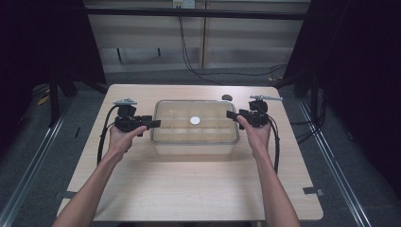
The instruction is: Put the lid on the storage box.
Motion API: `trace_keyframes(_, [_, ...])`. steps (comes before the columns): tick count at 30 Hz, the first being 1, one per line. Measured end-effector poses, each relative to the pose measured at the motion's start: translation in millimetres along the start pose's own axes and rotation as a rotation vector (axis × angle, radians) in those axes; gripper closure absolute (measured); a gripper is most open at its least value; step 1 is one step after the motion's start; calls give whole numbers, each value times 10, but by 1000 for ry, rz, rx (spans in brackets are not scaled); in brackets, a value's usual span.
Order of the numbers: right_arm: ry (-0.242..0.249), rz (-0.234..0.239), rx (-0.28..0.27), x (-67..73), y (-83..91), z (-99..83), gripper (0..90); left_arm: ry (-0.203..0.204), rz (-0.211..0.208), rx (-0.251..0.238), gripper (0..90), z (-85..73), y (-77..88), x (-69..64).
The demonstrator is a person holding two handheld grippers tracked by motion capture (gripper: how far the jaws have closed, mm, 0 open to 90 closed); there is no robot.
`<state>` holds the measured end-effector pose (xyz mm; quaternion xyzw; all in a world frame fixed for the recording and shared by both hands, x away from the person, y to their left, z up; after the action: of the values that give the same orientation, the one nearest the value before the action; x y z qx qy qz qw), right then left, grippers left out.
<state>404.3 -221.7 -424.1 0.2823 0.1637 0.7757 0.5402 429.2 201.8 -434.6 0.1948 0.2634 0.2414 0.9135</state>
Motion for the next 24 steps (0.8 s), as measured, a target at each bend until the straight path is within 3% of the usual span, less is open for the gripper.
trace_keyframes(10, [49, 48, -25, 79, 349, -127, 354, -21, 27, -18, 436, -137, 250, -107])
trace_keyframes(13, [58, 47, -29, 66, 471, -194, 352, 6, -7, -44, 380, -190, 343, -141])
trace_keyframes(24, [78, 45, -47, 36, 874, -445, 376, -53, 51, -42, 336, -438, 619, -360])
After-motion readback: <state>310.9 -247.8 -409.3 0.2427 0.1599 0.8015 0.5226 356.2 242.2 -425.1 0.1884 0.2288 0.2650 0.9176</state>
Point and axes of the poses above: each handheld gripper's, and its own axes: y roughly backward along the jaws, z roughly out of its top, x roughly to its left, the point moved 1 cm from there along -y, roughly forward along the jaws, and after that the axes turned 7 degrees about -z, right-handed, at the moved point
